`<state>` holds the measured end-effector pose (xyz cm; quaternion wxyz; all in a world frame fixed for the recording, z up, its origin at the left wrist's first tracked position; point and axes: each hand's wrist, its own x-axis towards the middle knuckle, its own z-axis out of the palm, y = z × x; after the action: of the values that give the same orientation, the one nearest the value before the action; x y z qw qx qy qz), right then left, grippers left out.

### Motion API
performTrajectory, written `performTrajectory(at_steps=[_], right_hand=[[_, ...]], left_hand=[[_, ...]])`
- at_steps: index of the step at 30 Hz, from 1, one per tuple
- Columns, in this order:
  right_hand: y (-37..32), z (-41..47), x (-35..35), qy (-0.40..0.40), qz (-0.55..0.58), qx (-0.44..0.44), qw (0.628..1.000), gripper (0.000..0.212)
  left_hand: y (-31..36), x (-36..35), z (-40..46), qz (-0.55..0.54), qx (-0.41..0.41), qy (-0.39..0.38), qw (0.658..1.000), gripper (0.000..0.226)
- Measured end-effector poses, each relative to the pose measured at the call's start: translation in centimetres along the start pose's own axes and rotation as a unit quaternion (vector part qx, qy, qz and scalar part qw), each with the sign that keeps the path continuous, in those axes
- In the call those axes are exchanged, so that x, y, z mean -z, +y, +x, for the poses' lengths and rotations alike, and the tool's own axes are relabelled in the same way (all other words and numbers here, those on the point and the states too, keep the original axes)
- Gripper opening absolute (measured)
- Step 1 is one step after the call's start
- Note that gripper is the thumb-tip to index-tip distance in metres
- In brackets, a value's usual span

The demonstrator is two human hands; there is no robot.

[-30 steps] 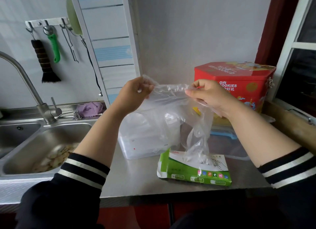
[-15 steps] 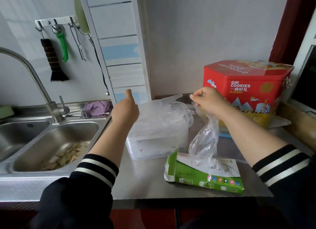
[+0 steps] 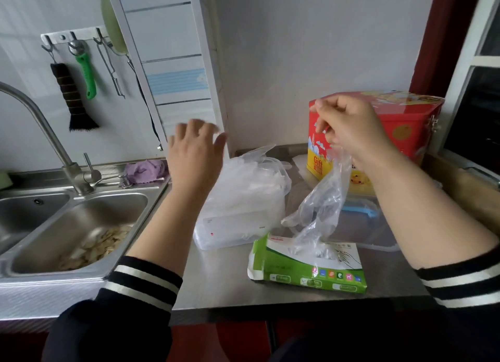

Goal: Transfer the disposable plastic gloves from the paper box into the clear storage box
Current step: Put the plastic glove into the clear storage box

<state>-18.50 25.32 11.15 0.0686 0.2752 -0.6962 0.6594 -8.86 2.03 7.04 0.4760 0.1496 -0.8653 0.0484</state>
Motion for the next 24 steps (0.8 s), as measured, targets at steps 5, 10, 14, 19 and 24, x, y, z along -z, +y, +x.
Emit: performTrajectory(at_steps=[5, 10, 14, 19, 24], right_hand=[[-2.4, -0.7, -0.7, 0.011, 0.009, 0.046, 0.999, 0.02], [-4.2, -2.1, 1.0, 0.01, 0.198, 0.023, 0.98, 0.033], [-3.1, -2.6, 2.8, 0.031, 0.172, -0.01, 0.985, 0.098], [0.7, -5.8, 1.9, -0.086, 0.06, -0.07, 0.992, 0.119], [2.3, -6.4, 2.3, -0.018, 0.131, -0.095, 0.987, 0.012]], left_hand=[[10.0, 5.0, 0.2, -0.331, -0.054, -0.36, 0.871, 0.063], [11.8, 4.3, -0.9, -0.495, 0.002, -0.408, 0.767, 0.022], [12.7, 4.9, -1.0, -0.535, 0.059, -0.328, 0.776, 0.012], [12.7, 5.4, -1.1, -0.489, 0.071, -0.24, 0.836, 0.011], [11.8, 5.2, -1.5, -0.527, 0.136, -0.269, 0.795, 0.014]])
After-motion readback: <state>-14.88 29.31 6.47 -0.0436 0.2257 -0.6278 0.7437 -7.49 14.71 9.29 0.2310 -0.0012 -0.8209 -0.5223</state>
